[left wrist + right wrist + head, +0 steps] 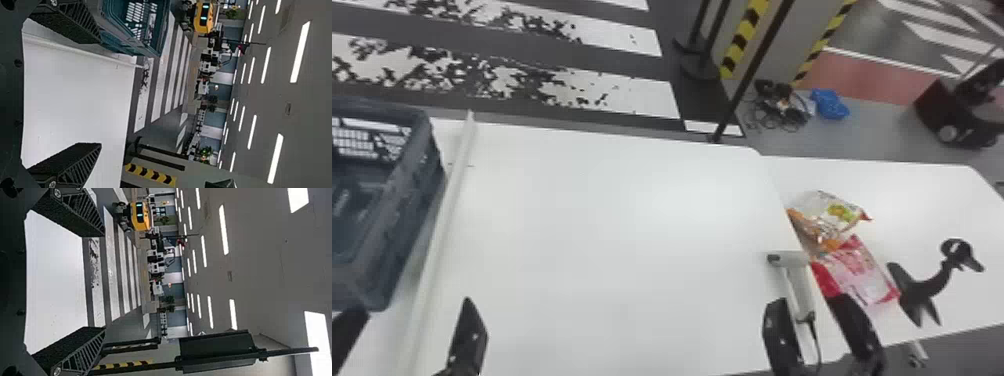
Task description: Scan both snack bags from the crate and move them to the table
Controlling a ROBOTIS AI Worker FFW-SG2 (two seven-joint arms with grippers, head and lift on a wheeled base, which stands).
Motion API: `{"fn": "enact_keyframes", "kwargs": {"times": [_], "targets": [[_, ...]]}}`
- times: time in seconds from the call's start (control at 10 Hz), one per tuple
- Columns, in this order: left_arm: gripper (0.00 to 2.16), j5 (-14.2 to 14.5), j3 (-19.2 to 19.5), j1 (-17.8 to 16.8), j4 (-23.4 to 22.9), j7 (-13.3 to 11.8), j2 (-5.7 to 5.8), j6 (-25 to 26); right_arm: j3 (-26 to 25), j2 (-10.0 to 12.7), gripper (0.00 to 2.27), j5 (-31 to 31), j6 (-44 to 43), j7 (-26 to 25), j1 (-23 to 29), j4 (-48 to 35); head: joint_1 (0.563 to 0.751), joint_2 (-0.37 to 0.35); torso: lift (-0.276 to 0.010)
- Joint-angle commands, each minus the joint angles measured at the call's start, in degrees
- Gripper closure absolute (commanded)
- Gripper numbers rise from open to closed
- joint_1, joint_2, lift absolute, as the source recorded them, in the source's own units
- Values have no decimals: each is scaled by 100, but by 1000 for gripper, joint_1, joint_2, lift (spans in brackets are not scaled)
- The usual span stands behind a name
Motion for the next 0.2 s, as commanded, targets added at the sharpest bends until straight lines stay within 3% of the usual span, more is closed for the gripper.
{"fn": "enact_keyframes", "kwargs": {"times": [0.0, 0.1], "targets": [[56, 0, 0, 0, 6, 0, 0, 14, -7, -2, 80, 0, -7, 0, 1, 0, 695, -350, -87], [56, -9, 0, 0, 15, 0, 0, -3, 2, -2, 80, -9, -7, 0, 1, 0, 695, -350, -87]]}}
